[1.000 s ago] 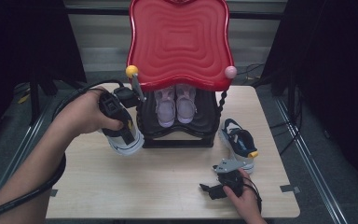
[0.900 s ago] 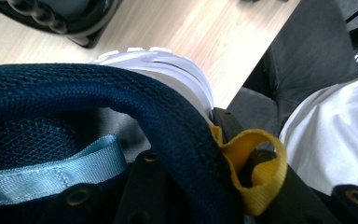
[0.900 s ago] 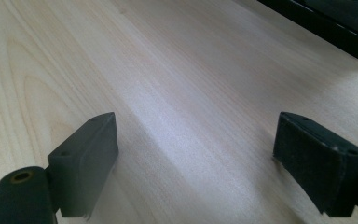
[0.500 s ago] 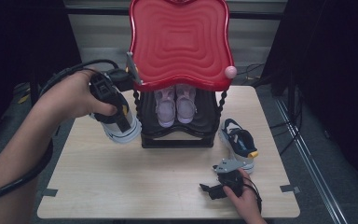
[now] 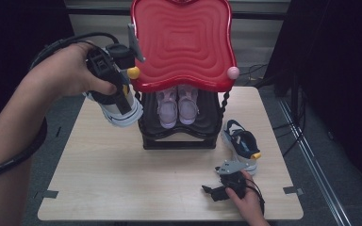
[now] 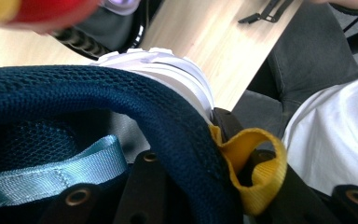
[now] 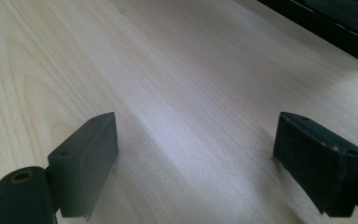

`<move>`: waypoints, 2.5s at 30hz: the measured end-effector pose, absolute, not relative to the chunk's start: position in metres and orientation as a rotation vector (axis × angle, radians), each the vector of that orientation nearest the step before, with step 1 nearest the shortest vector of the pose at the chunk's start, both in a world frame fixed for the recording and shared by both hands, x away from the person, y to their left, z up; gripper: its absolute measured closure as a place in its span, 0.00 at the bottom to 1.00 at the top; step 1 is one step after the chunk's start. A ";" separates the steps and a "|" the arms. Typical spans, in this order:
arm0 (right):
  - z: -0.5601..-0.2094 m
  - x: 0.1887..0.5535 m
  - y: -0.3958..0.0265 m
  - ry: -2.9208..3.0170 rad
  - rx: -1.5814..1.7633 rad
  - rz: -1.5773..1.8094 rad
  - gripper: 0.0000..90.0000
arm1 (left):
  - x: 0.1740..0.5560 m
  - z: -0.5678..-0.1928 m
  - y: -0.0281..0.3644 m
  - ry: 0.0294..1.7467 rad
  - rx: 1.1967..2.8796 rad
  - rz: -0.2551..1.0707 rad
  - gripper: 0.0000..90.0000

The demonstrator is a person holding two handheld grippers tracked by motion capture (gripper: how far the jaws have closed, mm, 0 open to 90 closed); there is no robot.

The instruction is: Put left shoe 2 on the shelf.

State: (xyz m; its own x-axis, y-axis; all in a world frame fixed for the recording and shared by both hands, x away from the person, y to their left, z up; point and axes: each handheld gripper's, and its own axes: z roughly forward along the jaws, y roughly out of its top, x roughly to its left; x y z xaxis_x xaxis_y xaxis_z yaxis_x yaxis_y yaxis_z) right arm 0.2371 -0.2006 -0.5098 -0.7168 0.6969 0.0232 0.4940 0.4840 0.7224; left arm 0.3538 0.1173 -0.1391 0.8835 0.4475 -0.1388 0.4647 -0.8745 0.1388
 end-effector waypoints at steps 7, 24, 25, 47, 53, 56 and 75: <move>-0.510 0.237 -0.201 2.457 1.013 1.063 0.15 | 0.358 -0.119 0.109 0.693 2.892 -0.076 0.84; -0.510 0.237 -0.201 2.457 1.013 1.064 0.15 | 0.360 -0.080 0.099 0.662 2.904 0.002 0.84; -0.510 0.237 -0.201 2.457 1.012 1.064 0.15 | 0.360 -0.078 0.098 0.665 2.899 0.018 0.84; -0.510 0.237 -0.201 2.457 1.011 1.063 0.15 | 0.373 -0.068 0.044 0.310 2.981 0.247 0.83; -0.510 0.237 -0.201 2.459 1.013 1.061 0.15 | 0.380 -0.073 0.030 0.188 3.003 0.297 0.83; -0.510 0.237 -0.201 2.459 1.012 1.061 0.15 | 0.383 -0.078 0.022 0.133 3.014 0.343 0.83; -0.510 0.237 -0.201 2.460 1.015 1.062 0.15 | 0.403 -0.095 0.007 -0.069 3.029 0.467 0.83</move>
State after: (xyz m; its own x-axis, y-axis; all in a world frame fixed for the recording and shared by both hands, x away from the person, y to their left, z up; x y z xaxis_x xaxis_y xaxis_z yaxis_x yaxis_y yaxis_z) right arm 0.2370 -0.2006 -0.5096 -0.7156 0.6981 0.0234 0.4959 0.4842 0.7208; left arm 0.4029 0.0065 -0.0953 0.9526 -0.0328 0.3023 -0.0561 -0.9961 0.0686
